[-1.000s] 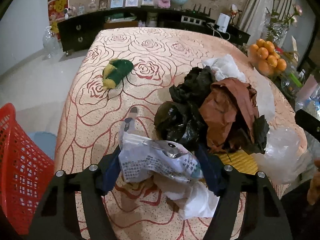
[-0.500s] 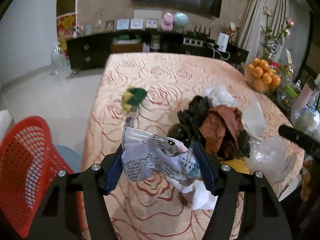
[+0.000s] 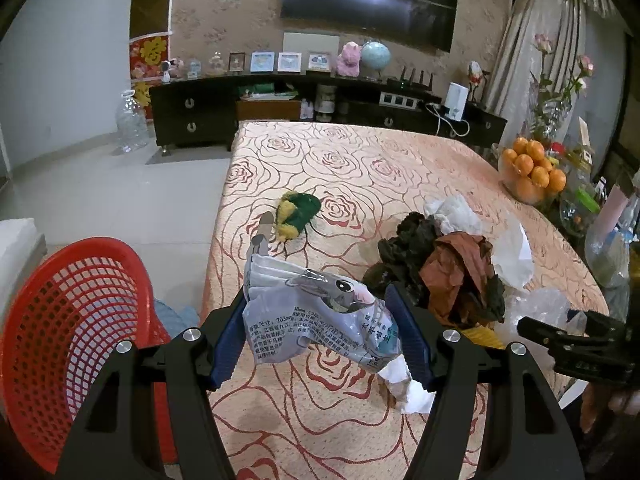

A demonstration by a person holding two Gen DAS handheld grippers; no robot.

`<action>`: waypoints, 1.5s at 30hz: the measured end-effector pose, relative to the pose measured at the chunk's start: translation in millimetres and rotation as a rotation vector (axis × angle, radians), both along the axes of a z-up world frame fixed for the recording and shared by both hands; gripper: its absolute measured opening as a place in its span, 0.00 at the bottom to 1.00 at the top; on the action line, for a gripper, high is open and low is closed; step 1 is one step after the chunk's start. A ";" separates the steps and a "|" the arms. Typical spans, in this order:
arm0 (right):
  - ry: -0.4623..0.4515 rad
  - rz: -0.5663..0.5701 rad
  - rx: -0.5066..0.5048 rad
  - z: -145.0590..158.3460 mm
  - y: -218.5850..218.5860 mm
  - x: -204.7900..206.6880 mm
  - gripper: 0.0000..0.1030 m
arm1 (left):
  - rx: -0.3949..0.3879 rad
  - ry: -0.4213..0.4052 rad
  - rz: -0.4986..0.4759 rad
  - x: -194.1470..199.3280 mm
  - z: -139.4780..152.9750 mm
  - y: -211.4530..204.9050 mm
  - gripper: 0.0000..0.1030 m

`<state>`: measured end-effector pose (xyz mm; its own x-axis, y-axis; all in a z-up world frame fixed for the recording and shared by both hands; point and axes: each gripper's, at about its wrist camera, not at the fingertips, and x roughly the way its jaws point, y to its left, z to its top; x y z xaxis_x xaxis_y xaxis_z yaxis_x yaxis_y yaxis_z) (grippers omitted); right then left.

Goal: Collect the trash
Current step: 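Grasp the clear plastic bag with the right gripper while the left gripper lifts the wrapper, then carry both items over the red wastebasket and open both grippers to drop them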

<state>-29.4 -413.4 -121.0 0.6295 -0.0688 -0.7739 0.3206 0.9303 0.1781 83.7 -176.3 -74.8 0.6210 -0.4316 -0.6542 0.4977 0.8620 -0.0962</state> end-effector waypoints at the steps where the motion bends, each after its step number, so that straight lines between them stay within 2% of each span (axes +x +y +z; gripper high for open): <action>1: 0.003 0.009 -0.004 -0.4 2.0 0.3 0.60 | -0.001 0.000 0.002 -0.4 -0.2 0.1 0.62; 3: 0.003 0.028 -0.013 0.8 5.5 0.9 0.52 | -0.005 0.000 0.007 -0.5 0.6 3.6 0.62; 8: -0.030 0.032 0.000 7.6 8.4 -1.8 0.46 | -0.016 -0.006 0.023 -2.2 4.0 13.5 0.62; 13: -0.124 0.069 -0.021 34.4 22.7 -8.4 0.46 | -0.023 -0.043 0.052 -9.6 16.9 27.5 0.62; 20: -0.185 0.090 -0.048 60.6 35.8 -4.2 0.46 | -0.047 -0.079 0.086 -20.3 35.1 46.7 0.62; 33: -0.238 0.167 -0.064 87.0 74.1 25.3 0.46 | -0.037 -0.107 0.217 -22.8 51.8 102.0 0.62; 45: -0.260 0.322 -0.023 104.2 147.1 71.9 0.46 | 0.007 -0.118 0.390 -12.1 49.2 164.4 0.62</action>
